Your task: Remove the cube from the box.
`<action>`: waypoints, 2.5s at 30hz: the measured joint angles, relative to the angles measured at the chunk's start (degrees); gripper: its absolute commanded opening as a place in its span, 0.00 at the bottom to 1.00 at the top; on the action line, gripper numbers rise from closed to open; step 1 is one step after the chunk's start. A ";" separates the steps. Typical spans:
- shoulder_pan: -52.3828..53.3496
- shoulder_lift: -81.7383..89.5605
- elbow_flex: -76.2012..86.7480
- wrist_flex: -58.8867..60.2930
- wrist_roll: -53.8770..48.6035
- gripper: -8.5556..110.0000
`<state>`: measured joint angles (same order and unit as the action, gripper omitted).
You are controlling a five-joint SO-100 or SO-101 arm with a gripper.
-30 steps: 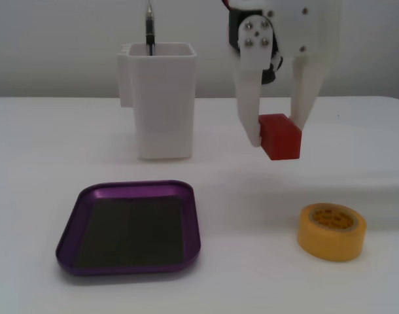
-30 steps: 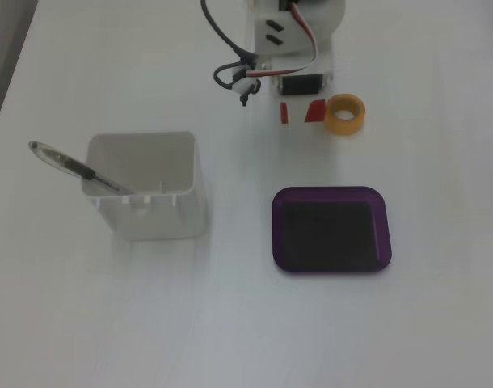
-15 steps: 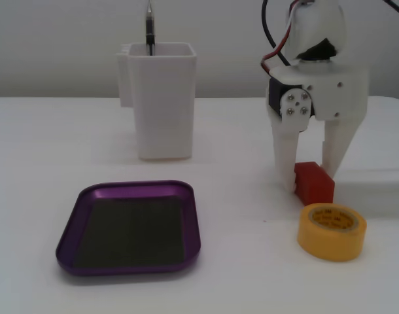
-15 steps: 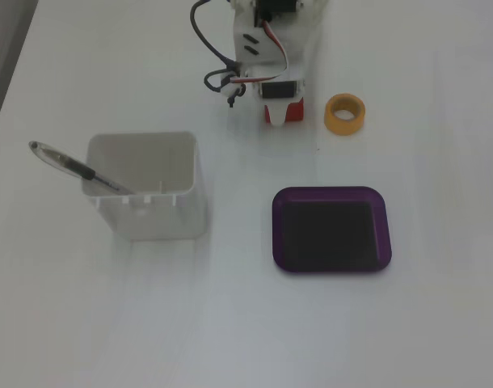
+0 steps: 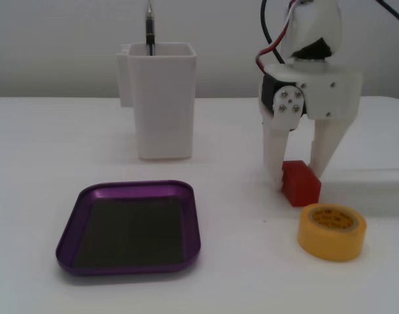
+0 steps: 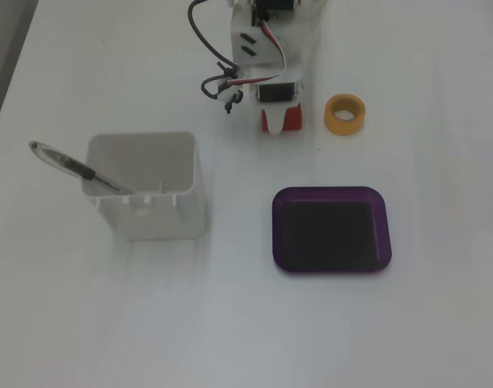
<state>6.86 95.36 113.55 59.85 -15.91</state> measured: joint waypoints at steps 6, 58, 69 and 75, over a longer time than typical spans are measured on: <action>0.18 8.26 -1.93 5.27 0.00 0.25; -0.70 97.21 62.23 8.61 11.25 0.10; -0.70 97.21 62.49 8.26 11.25 0.11; -0.70 97.21 62.49 8.26 11.25 0.11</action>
<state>6.15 192.57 176.04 68.12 -4.66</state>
